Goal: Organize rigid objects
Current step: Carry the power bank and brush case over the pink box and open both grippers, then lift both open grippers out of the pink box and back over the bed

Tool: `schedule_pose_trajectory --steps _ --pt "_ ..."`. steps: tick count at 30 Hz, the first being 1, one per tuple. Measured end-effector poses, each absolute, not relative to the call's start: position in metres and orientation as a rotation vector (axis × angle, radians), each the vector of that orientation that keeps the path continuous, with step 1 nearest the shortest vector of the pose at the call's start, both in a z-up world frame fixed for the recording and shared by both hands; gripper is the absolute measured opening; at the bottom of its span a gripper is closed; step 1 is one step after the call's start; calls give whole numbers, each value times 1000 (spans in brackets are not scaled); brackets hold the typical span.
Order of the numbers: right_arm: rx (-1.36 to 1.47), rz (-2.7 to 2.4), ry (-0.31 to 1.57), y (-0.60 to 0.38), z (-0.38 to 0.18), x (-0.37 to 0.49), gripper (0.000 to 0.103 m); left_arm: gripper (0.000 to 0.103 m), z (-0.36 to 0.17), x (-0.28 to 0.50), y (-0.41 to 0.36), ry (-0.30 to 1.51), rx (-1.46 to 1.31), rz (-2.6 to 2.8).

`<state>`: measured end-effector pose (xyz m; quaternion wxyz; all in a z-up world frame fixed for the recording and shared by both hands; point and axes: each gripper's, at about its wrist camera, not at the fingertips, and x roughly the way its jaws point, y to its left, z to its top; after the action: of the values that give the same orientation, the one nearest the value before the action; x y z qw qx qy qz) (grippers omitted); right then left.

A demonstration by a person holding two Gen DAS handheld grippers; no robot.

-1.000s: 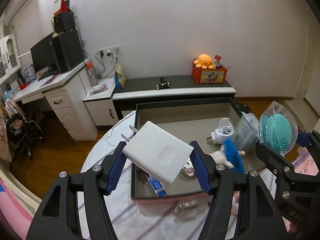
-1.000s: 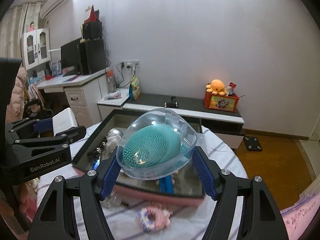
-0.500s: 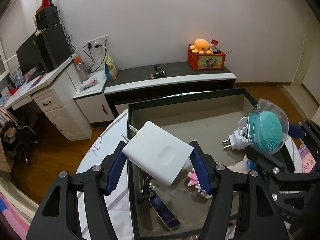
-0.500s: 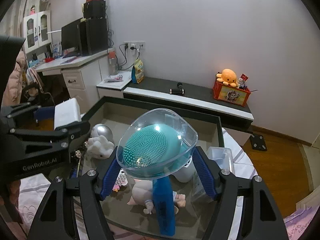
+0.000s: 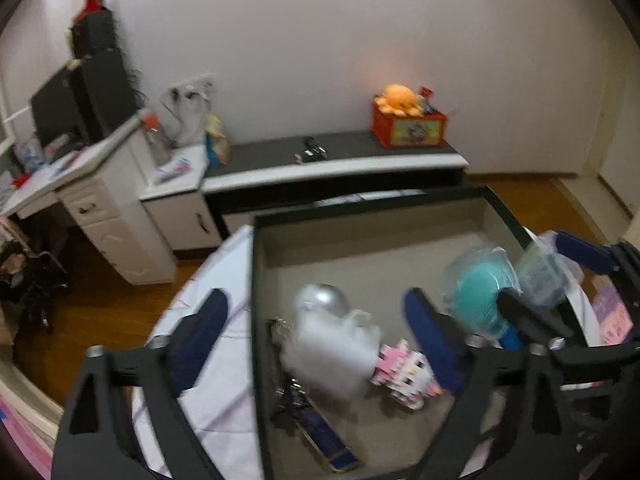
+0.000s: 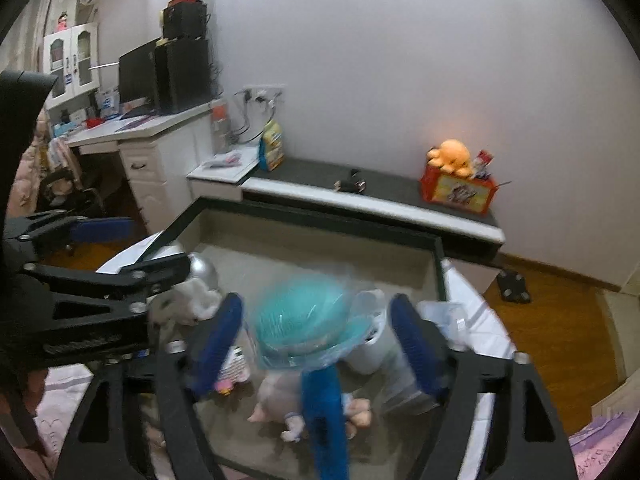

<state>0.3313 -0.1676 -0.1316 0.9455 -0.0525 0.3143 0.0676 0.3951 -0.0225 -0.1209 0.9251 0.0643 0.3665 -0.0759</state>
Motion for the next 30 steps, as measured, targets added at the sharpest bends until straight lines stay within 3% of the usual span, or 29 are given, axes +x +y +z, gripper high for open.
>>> schedule_pose_trajectory --steps 19,30 --pt "-66 113 692 -184 -139 342 83 99 -134 405 -4 793 116 -110" --pt "-83 111 596 -183 -107 302 83 99 -102 368 -12 711 119 -116"
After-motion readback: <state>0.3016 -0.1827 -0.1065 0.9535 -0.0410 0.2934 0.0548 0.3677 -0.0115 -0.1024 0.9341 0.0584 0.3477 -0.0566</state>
